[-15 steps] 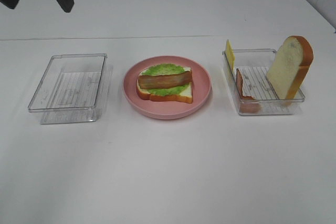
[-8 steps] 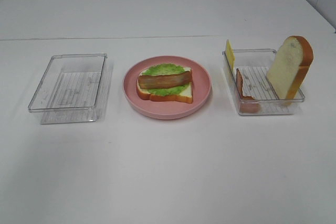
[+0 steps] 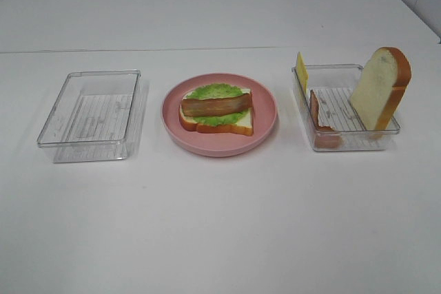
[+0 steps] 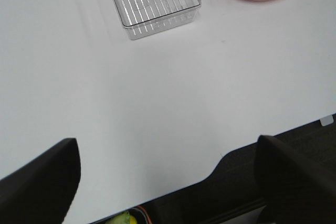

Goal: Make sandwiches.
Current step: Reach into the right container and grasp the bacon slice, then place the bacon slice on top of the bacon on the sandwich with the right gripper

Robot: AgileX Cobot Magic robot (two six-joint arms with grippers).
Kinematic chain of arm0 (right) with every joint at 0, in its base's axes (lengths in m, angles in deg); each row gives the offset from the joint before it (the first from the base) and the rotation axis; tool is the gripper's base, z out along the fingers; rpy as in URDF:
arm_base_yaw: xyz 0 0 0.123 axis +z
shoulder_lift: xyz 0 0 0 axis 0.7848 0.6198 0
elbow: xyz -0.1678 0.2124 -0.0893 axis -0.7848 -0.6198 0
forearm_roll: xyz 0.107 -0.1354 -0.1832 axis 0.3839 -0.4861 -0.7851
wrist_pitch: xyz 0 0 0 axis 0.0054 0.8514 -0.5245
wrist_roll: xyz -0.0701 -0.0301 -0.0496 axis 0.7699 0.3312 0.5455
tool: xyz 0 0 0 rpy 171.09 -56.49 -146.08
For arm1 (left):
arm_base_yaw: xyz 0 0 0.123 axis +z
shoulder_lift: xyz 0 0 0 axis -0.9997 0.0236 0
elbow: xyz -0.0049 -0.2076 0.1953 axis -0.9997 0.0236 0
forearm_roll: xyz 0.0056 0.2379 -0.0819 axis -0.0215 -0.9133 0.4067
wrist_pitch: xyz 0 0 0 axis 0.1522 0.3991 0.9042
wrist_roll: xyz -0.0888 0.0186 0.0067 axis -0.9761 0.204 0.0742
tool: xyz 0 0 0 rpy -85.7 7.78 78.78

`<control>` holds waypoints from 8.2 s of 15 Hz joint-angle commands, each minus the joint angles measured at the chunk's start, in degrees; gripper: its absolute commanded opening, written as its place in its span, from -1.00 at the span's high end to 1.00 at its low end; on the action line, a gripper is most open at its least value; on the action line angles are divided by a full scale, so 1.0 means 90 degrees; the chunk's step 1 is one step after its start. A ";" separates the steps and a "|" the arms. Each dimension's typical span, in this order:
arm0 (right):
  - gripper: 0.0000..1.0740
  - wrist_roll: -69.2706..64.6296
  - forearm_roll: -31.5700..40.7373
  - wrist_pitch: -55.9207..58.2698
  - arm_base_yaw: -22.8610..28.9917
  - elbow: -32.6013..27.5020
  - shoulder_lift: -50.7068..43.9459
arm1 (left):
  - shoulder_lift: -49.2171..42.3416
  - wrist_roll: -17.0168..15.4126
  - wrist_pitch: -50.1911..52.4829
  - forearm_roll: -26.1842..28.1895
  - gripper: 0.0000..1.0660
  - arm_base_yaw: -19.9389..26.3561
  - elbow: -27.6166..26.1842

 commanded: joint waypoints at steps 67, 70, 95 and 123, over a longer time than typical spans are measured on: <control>1.00 -0.0656 0.0738 0.0579 0.1318 0.7289 1.2688 | -0.3234 0.0427 0.0815 0.0166 -0.59 -0.0013 0.1770; 1.00 -0.0357 0.1451 0.0891 0.1318 0.7366 1.2440 | -0.3234 0.0427 0.0815 0.0166 -0.59 -0.0013 0.1770; 1.00 0.2865 0.7907 -0.1012 0.2056 0.7366 1.4082 | -0.3234 0.0427 0.0815 0.0166 -0.59 -0.0013 0.1770; 0.58 -0.0051 0.2954 -0.1821 0.2024 0.7366 1.3942 | -0.3234 0.0427 0.0815 0.0166 -0.59 -0.0013 0.1770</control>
